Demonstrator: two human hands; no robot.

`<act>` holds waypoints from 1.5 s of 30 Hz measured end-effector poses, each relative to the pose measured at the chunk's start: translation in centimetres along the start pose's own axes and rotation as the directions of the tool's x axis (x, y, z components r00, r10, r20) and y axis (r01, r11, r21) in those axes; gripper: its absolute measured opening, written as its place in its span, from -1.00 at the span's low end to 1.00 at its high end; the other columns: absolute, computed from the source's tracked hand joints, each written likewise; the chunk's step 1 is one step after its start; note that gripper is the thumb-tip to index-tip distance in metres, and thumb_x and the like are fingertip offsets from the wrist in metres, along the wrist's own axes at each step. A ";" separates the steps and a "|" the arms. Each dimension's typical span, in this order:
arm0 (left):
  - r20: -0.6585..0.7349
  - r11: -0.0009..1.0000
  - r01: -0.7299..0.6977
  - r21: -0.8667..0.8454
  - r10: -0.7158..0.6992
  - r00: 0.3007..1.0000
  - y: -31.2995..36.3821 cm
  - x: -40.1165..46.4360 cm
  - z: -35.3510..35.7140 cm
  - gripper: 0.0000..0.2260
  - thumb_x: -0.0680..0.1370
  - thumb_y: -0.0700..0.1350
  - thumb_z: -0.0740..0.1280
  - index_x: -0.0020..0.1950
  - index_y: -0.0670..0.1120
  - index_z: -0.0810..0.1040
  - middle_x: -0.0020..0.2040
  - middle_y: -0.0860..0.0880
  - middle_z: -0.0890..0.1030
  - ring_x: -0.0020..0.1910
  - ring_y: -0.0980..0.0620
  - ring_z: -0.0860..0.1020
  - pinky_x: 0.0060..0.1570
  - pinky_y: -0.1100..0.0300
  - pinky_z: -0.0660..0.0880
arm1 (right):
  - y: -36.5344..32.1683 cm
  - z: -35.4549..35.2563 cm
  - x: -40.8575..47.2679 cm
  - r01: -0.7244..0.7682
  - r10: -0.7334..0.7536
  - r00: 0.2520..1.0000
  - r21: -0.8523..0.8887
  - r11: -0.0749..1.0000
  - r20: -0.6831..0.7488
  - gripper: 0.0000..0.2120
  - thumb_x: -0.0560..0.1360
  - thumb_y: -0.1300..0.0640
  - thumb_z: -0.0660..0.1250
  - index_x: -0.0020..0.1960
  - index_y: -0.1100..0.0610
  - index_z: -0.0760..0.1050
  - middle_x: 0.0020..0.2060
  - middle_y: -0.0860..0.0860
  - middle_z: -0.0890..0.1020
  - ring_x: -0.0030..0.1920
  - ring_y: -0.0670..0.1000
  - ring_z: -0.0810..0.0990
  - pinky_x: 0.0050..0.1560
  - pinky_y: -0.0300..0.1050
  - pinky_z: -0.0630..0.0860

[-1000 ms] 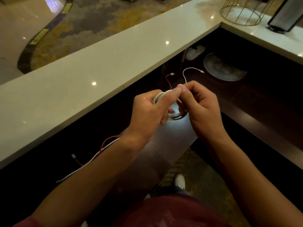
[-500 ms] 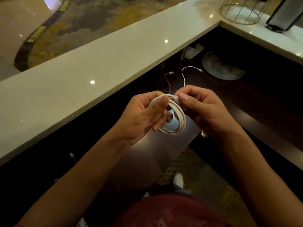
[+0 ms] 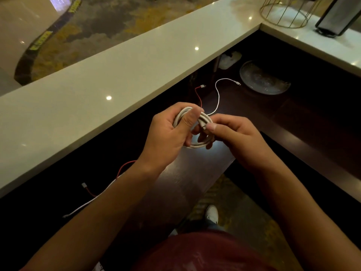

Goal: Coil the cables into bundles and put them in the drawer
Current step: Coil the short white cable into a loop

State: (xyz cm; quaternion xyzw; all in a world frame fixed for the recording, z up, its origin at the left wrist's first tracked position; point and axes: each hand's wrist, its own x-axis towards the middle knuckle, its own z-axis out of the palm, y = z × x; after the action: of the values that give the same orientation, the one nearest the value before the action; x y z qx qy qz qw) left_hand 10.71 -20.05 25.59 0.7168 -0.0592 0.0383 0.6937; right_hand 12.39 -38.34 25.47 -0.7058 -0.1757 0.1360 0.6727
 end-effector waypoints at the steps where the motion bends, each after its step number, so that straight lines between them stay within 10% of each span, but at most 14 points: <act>1: 0.013 1.000 0.011 -0.008 -0.011 1.000 0.0 -0.1 0.0 -0.76 0.61 0.04 0.29 0.04 -0.11 0.62 -0.29 -0.04 0.60 -0.44 0.09 0.51 -0.41 0.24 0.47 | -0.1 -0.2 -0.1 0.009 -0.008 1.000 -0.026 1.000 0.019 -0.76 0.63 0.18 0.30 0.12 0.33 0.63 -0.04 0.29 0.68 -0.10 0.23 0.63 -0.07 -0.01 0.60; 7: 0.090 0.981 0.147 -0.126 -0.136 0.987 0.0 -0.2 -0.1 -0.71 0.57 0.12 0.27 -0.09 -0.07 0.63 -0.30 -0.06 0.63 -0.27 -0.08 0.62 -0.21 0.16 0.59 | 0.2 -0.9 0.1 0.021 -0.020 0.998 -0.011 1.000 0.063 -0.80 0.62 0.19 0.30 0.11 0.28 0.63 -0.13 0.08 0.71 -0.14 0.06 0.66 -0.09 -0.02 0.61; 24: 0.279 0.757 0.319 -0.570 -0.186 0.942 -1.7 -0.5 -0.2 -0.76 0.65 -0.16 0.22 0.27 -0.22 0.47 -0.28 -0.10 0.56 -0.38 0.05 0.52 -0.24 0.18 0.54 | 0.8 -0.6 0.5 -0.019 0.016 1.000 -0.102 0.995 -0.025 -0.86 0.60 0.29 0.34 0.07 0.38 0.56 -0.20 0.39 0.62 -0.32 0.13 0.66 -0.26 -0.03 0.64; 34: 0.132 0.997 0.076 -0.016 -0.074 0.988 -1.7 -0.7 -0.5 -0.83 0.64 -0.19 0.31 0.19 -0.18 0.62 -0.22 -0.14 0.67 -0.11 -0.18 0.66 0.02 0.00 0.62 | 1.4 -0.3 0.4 -0.029 0.021 0.999 -0.208 0.978 -0.041 -0.88 0.58 0.21 0.40 0.04 0.28 0.59 -0.28 0.24 0.65 -0.37 0.10 0.63 -0.29 -0.01 0.59; 40: 0.061 0.995 0.032 0.099 -0.038 0.997 -1.9 -1.0 0.1 -0.93 0.58 -0.11 0.42 0.05 -0.02 0.64 -0.12 0.06 0.69 -0.10 0.14 0.67 -0.05 0.30 0.59 | 1.8 0.6 0.4 -0.049 0.035 0.997 -0.211 0.976 -0.069 -0.66 0.49 0.01 0.45 -0.03 0.31 0.53 -0.31 0.13 0.70 -0.36 0.27 0.65 -0.33 0.21 0.58; 45: 0.049 0.985 0.006 0.171 -0.014 0.999 -2.1 -1.2 -0.2 -0.90 0.58 -0.11 0.42 0.08 -0.05 0.63 -0.10 0.09 0.68 -0.09 0.21 0.65 -0.06 0.36 0.55 | 1.2 -0.2 0.6 -0.099 0.101 0.995 -0.165 0.981 0.006 -0.78 0.53 0.22 0.45 0.05 0.37 0.54 -0.27 0.18 0.70 -0.34 0.18 0.66 -0.29 0.02 0.62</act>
State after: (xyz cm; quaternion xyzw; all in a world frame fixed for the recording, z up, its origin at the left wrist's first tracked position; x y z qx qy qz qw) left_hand 9.83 -19.76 23.30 0.7745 -0.0693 0.0217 0.6284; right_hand 13.08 -38.31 24.30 -0.7656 -0.1556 0.1599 0.6034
